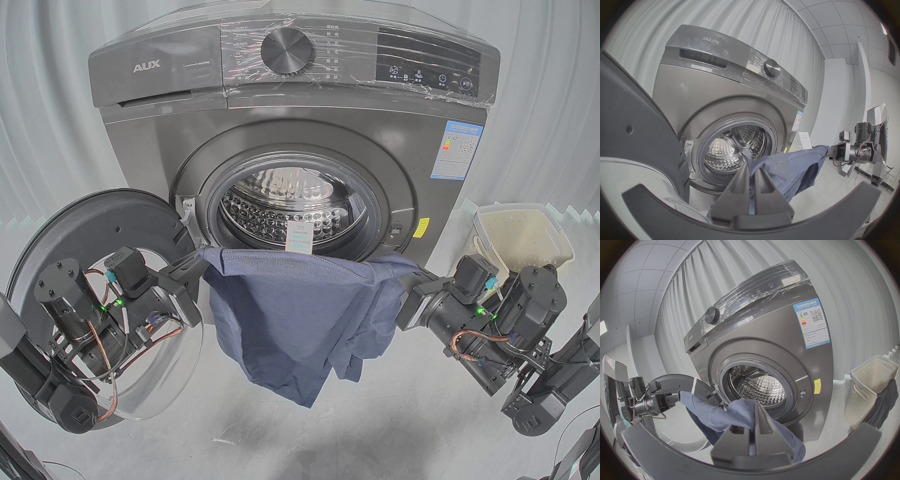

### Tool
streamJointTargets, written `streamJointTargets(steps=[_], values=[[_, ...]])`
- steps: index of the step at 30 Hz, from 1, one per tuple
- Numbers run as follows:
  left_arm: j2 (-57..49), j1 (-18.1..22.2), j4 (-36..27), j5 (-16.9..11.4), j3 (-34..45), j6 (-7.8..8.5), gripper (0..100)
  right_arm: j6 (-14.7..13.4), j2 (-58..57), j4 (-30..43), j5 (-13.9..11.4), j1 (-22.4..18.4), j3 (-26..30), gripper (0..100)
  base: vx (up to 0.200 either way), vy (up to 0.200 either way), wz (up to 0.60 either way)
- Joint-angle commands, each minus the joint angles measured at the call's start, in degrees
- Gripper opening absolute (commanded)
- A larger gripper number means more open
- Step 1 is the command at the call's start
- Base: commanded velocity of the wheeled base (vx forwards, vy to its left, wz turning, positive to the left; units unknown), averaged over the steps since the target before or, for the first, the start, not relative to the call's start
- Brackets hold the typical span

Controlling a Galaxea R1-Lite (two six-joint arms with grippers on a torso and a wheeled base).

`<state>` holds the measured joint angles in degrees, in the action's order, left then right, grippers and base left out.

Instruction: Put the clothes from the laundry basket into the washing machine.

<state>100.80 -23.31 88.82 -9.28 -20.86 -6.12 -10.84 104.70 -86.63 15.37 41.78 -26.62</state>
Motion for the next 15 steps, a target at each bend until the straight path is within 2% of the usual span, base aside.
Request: streamJointTargets(steps=[1,10,12,15], values=[[0.0,0.2,0.0,0.0,-0.1,-0.03,0,0.1,0.1,0.0,-0.1,-0.2,0.0,0,0.000,0.000,0.00],[0.0,0.5,0.0,0.5,-1.8,0.06,0,-0.1,-0.1,0.1,0.3,-0.8,-1.8,0,0.000,0.000,0.00],[-1.0,0.5,0.0,1.9,-3.1,-0.21,0,0.1,-0.5,0.1,0.3,-1.2,-2.4,0,0.000,0.000,0.00],[-1.8,0.5,0.0,2.1,-3.8,-0.30,0,0.2,-1.4,0.2,0.4,-1.3,-3.1,0,0.000,0.000,0.00]])
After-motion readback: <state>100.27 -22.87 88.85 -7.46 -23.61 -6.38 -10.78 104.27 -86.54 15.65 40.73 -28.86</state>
